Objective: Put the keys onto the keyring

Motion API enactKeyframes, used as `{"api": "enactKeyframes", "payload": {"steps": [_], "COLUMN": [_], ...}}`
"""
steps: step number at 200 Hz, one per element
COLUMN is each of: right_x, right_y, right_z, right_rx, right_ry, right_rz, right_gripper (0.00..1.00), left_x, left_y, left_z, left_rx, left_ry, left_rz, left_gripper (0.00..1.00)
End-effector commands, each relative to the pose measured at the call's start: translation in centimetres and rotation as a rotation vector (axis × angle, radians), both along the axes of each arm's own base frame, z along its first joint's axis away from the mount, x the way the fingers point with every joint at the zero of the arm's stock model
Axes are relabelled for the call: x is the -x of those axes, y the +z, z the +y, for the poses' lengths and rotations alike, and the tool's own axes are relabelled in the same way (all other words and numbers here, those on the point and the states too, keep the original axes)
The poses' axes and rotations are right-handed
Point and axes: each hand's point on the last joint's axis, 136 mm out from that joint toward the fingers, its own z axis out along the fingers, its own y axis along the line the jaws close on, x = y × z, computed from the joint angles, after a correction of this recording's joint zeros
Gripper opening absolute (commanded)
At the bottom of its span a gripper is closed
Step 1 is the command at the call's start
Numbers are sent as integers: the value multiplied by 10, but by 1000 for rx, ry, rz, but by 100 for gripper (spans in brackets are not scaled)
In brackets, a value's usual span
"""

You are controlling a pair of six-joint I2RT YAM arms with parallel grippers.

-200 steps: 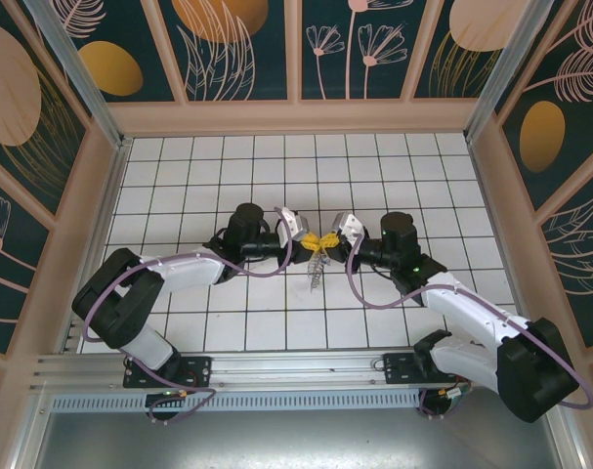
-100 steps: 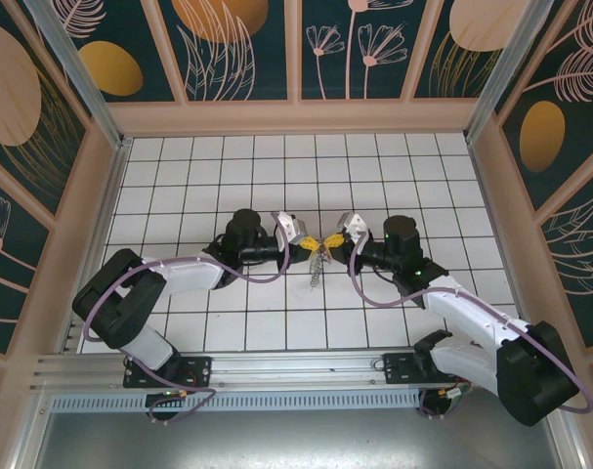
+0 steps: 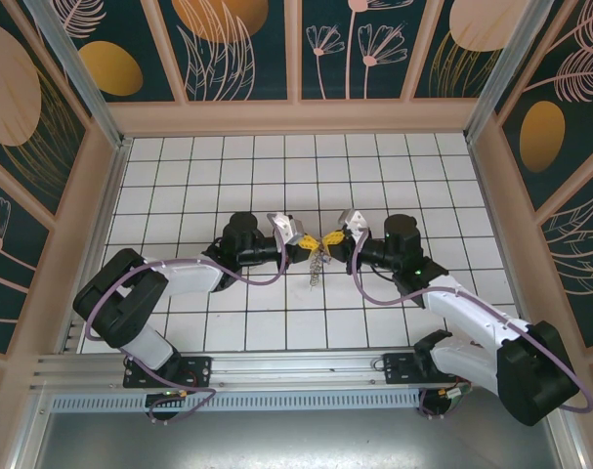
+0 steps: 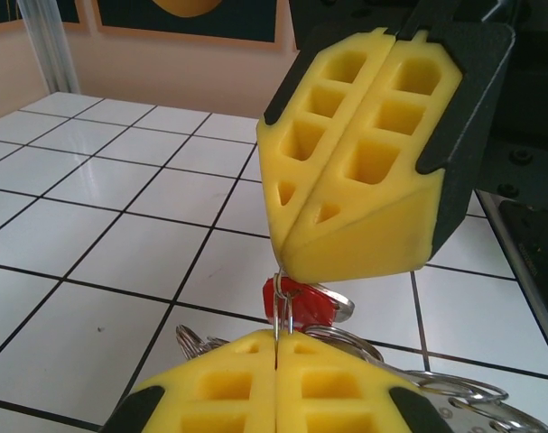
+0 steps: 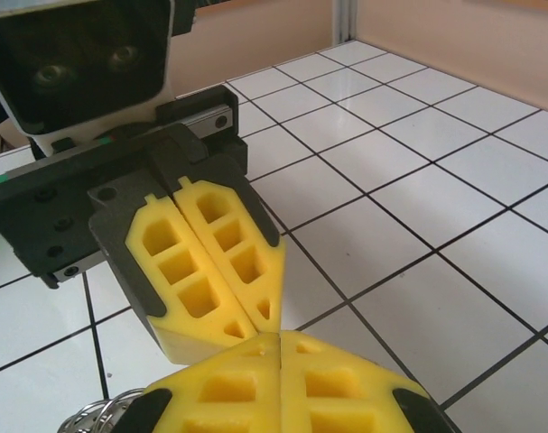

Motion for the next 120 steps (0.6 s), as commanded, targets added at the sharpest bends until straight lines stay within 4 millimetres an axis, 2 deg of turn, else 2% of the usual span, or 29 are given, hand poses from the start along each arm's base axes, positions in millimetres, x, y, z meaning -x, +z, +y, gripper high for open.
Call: {"api": "enactKeyframes", "payload": {"steps": [1,83,120], "right_x": [-3,0,2], "right_y": [34,29,26], "right_z": [8,10,12], "right_rx": [-41,-10,-4], "right_ry": [37,62,72], "right_rz": [-103,-102,-97], "right_gripper": [0,0,0], "left_x": [-1,-3,-6], "left_y": [-5,9,7], "left_z": [0,-5,-6], "left_rx": [-24,-16,-44], "left_ry": [-8,-20,-23], "left_rz": [6,0,11], "left_gripper": [9,22,24]}}
